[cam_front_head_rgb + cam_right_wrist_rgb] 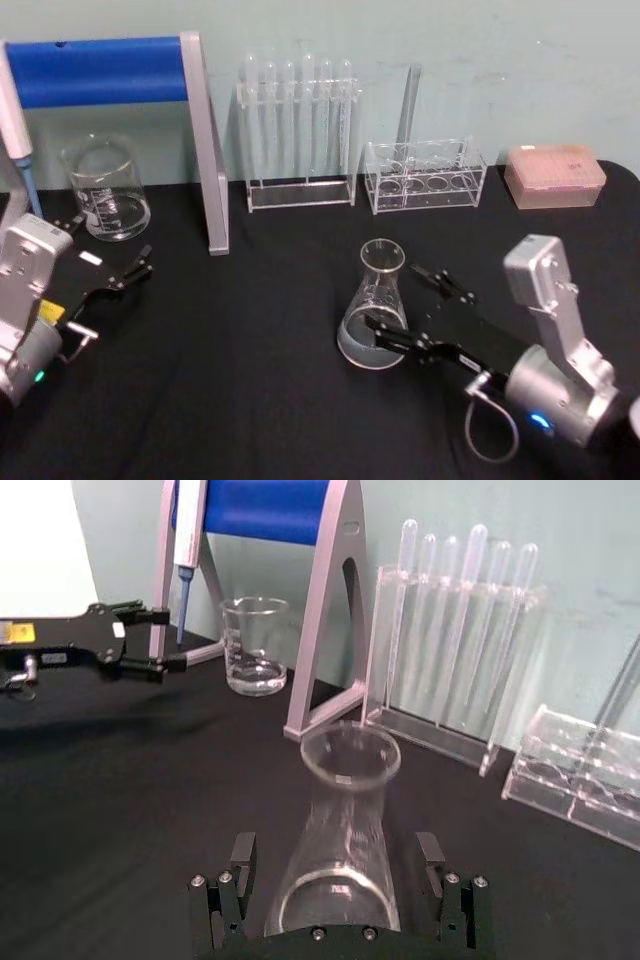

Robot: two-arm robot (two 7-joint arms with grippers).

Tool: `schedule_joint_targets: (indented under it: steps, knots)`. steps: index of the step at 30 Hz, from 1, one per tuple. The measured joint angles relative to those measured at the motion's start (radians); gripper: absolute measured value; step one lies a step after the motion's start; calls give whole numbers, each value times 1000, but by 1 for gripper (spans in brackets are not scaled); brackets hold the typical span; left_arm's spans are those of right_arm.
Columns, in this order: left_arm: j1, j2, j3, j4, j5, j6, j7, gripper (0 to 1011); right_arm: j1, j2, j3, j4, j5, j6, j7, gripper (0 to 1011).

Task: Grasp the erlenmeyer flask with one hand, shake it three times, then place it back.

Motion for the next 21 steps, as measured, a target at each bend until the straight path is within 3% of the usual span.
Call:
schedule_joint_targets:
  steps: [11, 16, 21]
  knots:
    - [0, 0, 0, 0, 0, 0, 0, 1001, -79, 62, 69, -44, 33, -21, -12, 1000]
    - [0, 0, 0, 0, 0, 0, 0, 1001, -76, 59, 97, -31, 32, -28, -42, 1000]
    - [0, 0, 0, 0, 0, 0, 0, 1001, -40, 29, 120, 8, 5, -34, -92, 1000]
